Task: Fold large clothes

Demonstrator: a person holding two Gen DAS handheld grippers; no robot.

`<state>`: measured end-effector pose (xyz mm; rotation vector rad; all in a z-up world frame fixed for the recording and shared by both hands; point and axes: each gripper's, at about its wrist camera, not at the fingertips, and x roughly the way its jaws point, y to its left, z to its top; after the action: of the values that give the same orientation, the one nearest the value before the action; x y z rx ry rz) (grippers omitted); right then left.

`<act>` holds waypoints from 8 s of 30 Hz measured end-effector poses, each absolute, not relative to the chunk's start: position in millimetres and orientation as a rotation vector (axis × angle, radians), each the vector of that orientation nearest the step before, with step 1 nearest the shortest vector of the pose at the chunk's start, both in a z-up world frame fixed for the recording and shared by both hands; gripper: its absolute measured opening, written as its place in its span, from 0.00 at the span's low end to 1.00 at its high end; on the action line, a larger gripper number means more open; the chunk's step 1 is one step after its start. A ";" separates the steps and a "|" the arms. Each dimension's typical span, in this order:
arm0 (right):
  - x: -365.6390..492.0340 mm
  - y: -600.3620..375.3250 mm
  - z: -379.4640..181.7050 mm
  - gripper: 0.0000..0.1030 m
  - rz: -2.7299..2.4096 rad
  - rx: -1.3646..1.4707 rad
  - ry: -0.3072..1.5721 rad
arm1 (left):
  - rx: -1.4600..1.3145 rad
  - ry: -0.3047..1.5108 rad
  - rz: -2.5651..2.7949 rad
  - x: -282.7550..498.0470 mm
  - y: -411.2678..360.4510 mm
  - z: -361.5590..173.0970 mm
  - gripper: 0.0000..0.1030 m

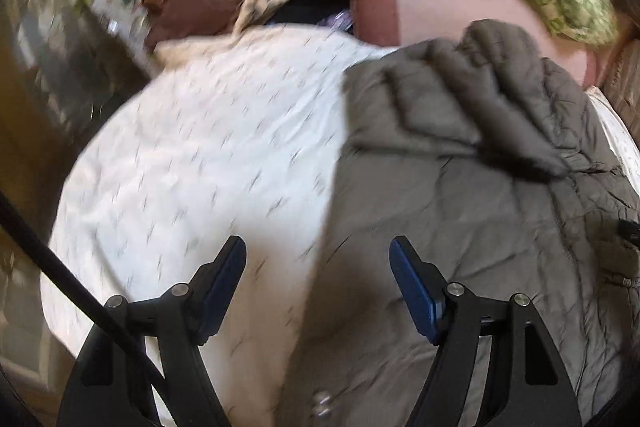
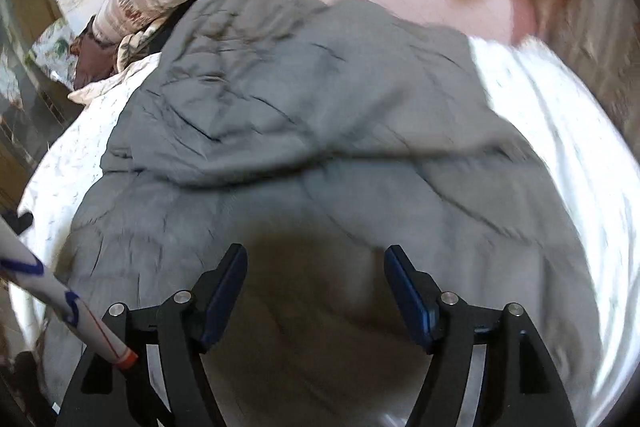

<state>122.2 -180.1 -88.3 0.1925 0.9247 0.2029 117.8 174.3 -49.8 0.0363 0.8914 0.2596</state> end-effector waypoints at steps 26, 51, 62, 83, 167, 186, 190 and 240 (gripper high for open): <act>72.5 -356.6 -140.5 0.80 0.268 0.801 1.017 | -0.684 1.163 -0.274 97.0 232.1 -127.7 0.71; -13.3 -350.0 -155.7 0.55 0.567 1.004 1.026 | -0.721 1.107 -0.378 21.2 205.7 -134.7 0.71; -26.1 -335.0 -161.9 0.39 0.578 1.004 1.021 | -0.623 1.094 -0.331 3.5 189.3 -127.4 0.68; -17.9 -303.0 -142.1 0.22 0.381 0.829 0.993 | -0.533 1.098 -0.180 -3.4 168.3 -111.0 0.21; 268.7 -184.2 6.4 0.84 0.081 0.126 0.850 | -0.107 0.939 -0.017 317.0 35.4 -9.2 0.65; 401.9 -214.4 -90.5 0.98 0.123 0.275 0.859 | -0.116 0.937 0.066 447.5 39.6 -101.5 0.92; 401.4 -210.4 -91.4 0.98 0.099 0.251 0.874 | -0.086 0.984 0.092 443.6 38.3 -82.5 0.89; -44.0 -164.2 1.1 0.91 0.133 0.223 0.624 | -0.100 0.247 0.386 -88.8 89.1 73.1 1.00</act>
<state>-44.0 -164.2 1.1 0.2228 0.6243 0.1332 -88.8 89.1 73.1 -0.0996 0.2470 0.3865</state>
